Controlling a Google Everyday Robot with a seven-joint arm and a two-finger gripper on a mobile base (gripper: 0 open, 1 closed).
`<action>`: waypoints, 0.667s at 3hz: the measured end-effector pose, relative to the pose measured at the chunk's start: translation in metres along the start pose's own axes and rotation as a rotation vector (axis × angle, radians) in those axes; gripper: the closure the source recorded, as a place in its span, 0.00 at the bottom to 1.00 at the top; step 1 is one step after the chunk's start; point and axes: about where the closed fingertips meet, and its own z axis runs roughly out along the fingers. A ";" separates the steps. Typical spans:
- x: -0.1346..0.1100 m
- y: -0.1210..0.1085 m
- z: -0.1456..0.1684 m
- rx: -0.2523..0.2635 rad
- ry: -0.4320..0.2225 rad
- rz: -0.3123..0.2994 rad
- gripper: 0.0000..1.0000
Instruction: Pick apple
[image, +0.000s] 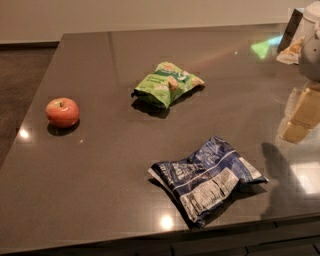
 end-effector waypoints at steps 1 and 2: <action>-0.010 -0.004 0.000 0.000 -0.008 -0.002 0.00; -0.042 -0.020 0.010 -0.011 -0.064 -0.030 0.00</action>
Offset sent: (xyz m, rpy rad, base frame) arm 0.0646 0.0723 0.0020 0.1125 -0.0059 0.1101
